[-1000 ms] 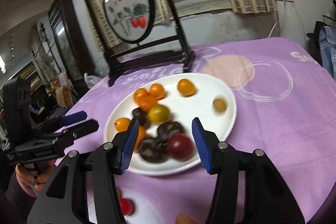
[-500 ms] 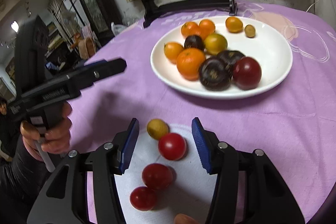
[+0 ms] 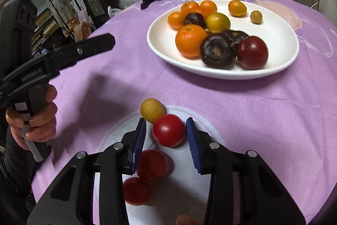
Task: Organize fruits
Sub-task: 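Grasp a red tomato with the right gripper while the left gripper grasps a small yellow citrus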
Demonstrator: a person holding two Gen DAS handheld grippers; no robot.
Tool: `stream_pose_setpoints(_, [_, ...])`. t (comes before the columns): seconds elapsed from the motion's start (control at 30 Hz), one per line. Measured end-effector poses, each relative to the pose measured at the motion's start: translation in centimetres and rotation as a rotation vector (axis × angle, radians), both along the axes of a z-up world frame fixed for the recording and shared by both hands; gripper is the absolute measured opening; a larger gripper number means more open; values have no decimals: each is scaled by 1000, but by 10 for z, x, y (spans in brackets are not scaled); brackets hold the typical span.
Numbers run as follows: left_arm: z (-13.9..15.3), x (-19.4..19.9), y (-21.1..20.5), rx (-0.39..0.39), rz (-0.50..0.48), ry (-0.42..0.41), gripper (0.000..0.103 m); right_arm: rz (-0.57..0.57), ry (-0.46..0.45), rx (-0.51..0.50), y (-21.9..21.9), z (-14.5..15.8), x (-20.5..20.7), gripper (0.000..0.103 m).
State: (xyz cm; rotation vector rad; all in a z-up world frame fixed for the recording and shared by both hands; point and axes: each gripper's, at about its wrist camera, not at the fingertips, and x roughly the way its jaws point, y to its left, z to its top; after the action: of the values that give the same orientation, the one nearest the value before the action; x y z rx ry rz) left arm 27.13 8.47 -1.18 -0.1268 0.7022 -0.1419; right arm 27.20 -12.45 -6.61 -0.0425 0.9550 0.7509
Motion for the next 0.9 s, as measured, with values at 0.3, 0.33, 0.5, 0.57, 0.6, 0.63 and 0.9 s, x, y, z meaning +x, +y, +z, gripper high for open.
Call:
stream_pose_setpoints(0.3, [-10,-1,-16,-35,-174,77,88,-110,-21,109,-33,17,10,29])
stream_pose_setpoints(0.33, [-12,-3,-25,-21,-236,88,82,-134,-26,121,-39,20,12,29])
stream_pose_setpoints(0.5, [-25,-17,-65,97,-390,107,54,-186,-15,141,-55,21,15,29])
stream_pose_setpoints(0.57, [-30,-20,-74,126,-409,111,50,-193,-15,142,-57,21,14,29])
stream_pose_setpoints(0.6, [-32,-21,-77,136,-412,111,48,-193,-17,142,-56,21,12,29])
stream_pose_setpoints(0.63, [-34,-21,-81,155,-410,108,47,-192,-19,142,-55,22,12,29])
stream_pose_setpoints(0.9, [-40,-17,-87,193,-388,123,36,-186,-25,142,-52,24,10,29])
